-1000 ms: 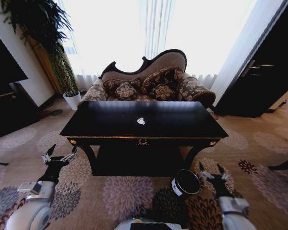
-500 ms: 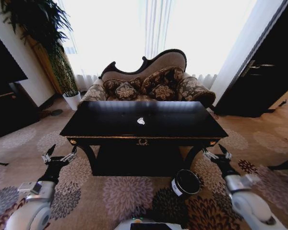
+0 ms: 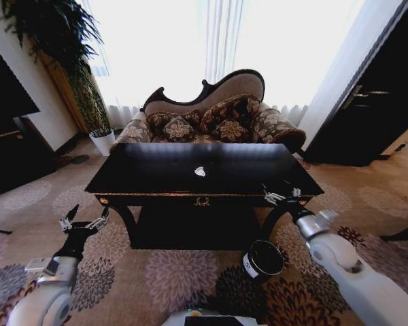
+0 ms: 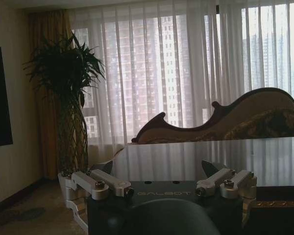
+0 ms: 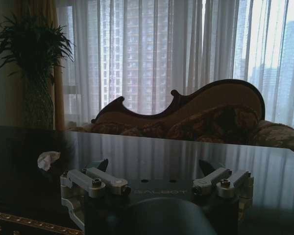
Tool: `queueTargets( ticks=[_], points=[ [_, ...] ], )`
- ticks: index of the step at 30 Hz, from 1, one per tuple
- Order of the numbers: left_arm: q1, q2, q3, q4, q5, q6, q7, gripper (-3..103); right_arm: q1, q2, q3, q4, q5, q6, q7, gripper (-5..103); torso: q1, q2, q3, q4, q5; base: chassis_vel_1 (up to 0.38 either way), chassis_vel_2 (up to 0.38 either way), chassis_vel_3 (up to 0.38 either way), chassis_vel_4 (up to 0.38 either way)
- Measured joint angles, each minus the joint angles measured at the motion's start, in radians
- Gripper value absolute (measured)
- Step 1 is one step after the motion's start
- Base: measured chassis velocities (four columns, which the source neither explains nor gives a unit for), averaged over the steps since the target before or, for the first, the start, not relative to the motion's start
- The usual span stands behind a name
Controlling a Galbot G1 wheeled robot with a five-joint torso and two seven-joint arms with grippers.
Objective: Move to the front of the table and place the trash on the table into the trash bin.
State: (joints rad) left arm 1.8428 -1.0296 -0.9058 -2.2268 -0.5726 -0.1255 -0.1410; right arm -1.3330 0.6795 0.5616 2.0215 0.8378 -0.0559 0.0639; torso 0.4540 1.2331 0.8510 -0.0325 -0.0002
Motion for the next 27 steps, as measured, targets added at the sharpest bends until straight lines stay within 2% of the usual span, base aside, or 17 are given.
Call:
queueTargets(
  ticks=[7,11,13,16,18,21,24,26,27],
  points=[
    [0.0,0.0,0.0,0.0,0.0,0.0,0.0,100,0.122,-0.078,-0.109,-0.025,0.045,-0.036,0.012,100,0.0,0.0,0.0,-0.0002,-0.0001,0.0,0.0,0.0,0.0],
    [0.0,0.0,0.0,0.0,0.0,0.0,0.0,100,0.333,-0.114,-0.301,-0.079,0.123,-0.082,0.047,100,0.0,0.0,0.0,0.0001,0.0,0.0,0.0,0.0,0.0],
    [0.0,0.0,0.0,0.0,0.0,0.0,0.0,100,0.372,-0.115,-0.339,-0.088,0.141,-0.094,0.056,100,0.0,0.0,0.0,0.0001,0.0001,0.0,0.0,0.0,0.0],
    [0.0,0.0,0.0,0.0,0.0,0.0,0.0,100,0.542,-0.1,-0.489,-0.13,0.188,-0.127,0.084,100,0.0,0.0,0.0,0.0001,-0.0003,0.0,0.0,0.0,0.0],
    [0.0,0.0,0.0,0.0,0.0,0.0,0.0,100,0.572,-0.094,-0.515,-0.139,0.189,-0.128,0.086,100,0.0,0.0,0.0,0.0,-0.0001,0.0,0.0,0.0,0.0],
    [0.0,0.0,0.0,0.0,0.0,0.0,0.0,100,0.717,-0.052,-0.652,-0.187,0.189,-0.134,0.096,100,0.0,0.0,0.0,0.0001,-0.0003,0.0,0.0,0.0,0.0],
    [0.0,0.0,0.0,0.0,0.0,0.0,0.0,100,0.766,-0.027,-0.713,-0.203,0.185,-0.135,0.101,100,0.0,0.0,0.0,0.0002,0.0,0.0,0.0,0.0,0.0],
    [0.0,0.0,0.0,0.0,0.0,0.0,0.0,100,0.817,0.005,-0.794,-0.22,0.171,-0.136,0.103,100,0.0,0.0,0.0,0.0003,-0.0003,0.0,0.0,0.0,0.0],
    [0.0,0.0,0.0,0.0,0.0,0.0,0.0,100,0.817,0.005,-0.794,-0.22,0.171,-0.136,0.103,100,0.0,0.0,0.0,0.0003,-0.0003,0.0,0.0,0.0,0.0]
  ],
)
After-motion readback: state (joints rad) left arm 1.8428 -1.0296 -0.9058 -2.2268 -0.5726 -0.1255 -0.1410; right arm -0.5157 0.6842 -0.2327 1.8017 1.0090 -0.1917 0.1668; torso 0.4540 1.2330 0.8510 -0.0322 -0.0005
